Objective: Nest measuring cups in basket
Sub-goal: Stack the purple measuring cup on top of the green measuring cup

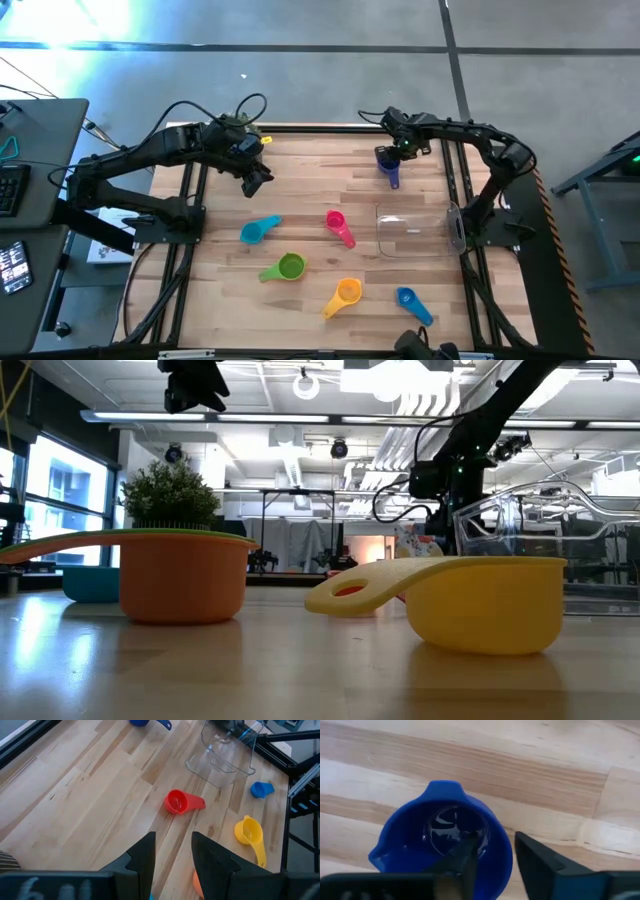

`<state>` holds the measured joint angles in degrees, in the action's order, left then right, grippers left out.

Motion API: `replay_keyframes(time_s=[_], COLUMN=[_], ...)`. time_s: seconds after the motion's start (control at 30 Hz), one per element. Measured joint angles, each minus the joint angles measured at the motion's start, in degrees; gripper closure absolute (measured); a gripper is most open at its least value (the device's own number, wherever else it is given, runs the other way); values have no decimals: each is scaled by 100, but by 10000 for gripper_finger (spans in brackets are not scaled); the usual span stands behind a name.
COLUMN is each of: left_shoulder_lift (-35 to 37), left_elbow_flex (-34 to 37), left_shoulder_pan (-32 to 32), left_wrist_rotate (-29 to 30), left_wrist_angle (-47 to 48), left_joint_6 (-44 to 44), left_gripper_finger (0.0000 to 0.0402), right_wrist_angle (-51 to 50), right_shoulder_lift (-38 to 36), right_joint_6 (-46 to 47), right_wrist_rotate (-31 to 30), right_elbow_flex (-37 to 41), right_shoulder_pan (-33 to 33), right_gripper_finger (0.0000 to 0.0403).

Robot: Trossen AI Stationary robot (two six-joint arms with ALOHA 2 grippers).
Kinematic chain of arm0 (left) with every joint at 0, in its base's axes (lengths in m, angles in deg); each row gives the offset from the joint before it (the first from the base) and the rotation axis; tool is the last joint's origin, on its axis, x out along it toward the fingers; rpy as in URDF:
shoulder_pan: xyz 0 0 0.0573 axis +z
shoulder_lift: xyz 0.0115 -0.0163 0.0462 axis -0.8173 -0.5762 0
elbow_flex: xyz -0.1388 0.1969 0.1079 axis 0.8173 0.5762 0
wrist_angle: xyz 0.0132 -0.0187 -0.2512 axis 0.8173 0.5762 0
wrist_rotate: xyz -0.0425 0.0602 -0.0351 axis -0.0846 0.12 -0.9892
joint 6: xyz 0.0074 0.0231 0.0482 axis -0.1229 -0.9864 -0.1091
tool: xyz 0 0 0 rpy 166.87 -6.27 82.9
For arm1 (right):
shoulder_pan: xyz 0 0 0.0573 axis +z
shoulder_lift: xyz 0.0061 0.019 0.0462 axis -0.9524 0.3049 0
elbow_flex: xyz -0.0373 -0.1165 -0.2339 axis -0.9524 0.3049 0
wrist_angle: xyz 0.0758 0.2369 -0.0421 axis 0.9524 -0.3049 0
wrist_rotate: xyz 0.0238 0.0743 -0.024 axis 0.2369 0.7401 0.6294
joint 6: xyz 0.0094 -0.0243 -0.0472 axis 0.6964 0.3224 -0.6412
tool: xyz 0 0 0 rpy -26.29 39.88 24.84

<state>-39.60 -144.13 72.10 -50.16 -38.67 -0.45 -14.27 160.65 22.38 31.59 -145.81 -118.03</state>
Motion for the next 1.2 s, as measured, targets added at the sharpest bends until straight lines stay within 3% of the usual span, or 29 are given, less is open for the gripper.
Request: replay_keyframes(time_s=[0.23,0.53,0.8,1.2], left_shoulder_lift=[0,0,0,0], left_elbow_flex=[0,0,0,9], left_shoulder_pan=[0,0,0,-9], left_wrist_rotate=[31,31,27,22], left_wrist_angle=[-1,217,930,1876], left_joint_6=[-6,-335,-733,-1483], left_gripper_finger=[287,287,287,287], right_wrist_angle=[-30,-75,-72,438], right_shoulder_lift=[-3,-164,-1059,-2569], right_joint_6=[-1,308,974,2540], right_wrist_rotate=[39,302,317,129], right_elbow_flex=[0,0,0,-7], right_shoulder_pan=[0,20,185,1373], right_gripper_finger=[393,398,399,401])
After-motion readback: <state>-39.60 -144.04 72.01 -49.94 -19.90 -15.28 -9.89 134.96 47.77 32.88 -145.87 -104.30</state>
